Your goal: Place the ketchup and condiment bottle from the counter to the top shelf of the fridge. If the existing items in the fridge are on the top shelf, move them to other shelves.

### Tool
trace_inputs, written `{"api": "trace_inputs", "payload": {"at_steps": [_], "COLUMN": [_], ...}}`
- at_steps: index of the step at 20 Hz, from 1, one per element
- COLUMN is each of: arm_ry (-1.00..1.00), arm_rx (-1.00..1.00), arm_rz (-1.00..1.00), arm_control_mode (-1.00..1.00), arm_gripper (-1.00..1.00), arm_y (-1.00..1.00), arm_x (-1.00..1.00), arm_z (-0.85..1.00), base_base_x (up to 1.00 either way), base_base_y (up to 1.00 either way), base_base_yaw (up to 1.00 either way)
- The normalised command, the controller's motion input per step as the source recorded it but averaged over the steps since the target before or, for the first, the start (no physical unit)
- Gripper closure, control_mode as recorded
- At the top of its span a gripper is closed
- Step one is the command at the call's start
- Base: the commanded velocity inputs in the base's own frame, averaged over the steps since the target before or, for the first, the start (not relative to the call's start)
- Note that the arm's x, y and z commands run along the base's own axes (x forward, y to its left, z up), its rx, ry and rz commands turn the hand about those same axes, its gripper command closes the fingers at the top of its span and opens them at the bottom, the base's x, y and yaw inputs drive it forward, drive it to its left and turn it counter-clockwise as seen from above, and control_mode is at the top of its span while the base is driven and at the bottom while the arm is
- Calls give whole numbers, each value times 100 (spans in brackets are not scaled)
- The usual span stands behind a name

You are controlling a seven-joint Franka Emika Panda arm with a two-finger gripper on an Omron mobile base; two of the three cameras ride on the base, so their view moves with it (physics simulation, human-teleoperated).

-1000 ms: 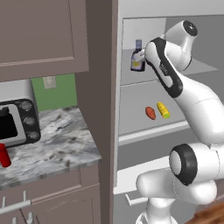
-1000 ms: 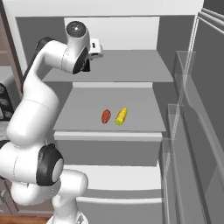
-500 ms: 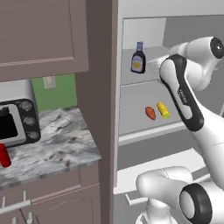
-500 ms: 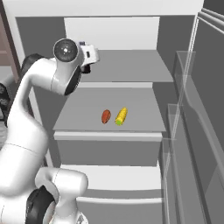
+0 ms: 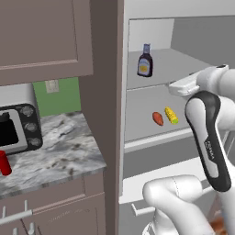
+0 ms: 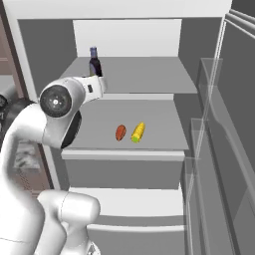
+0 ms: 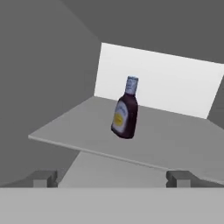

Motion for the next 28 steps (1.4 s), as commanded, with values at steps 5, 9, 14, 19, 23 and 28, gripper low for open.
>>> {"api": "trace_inputs", "payload": {"at_steps": [5,9,14,19,23,28], "arm_ry": [-3,0,0,0,0,0], "arm_rx": [0,0,0,0,0,0], "arm_rz": [0,0,0,0,0,0], "arm_control_mode": [-100,100,100,100,100,100], "arm_gripper": [-100,-100,-100,-100,-100,-100], "arm_y": [0,-1,0,0,0,0], "arm_x": [-100,-25,0,0,0,0], "arm_z": [0,0,0,0,0,0], "base_base_x": [0,-75,-100,-77,-13,68], "base_base_y": [0,0,22,100,100,91], "base_base_yaw": [0,0,3,21,22,14]}}
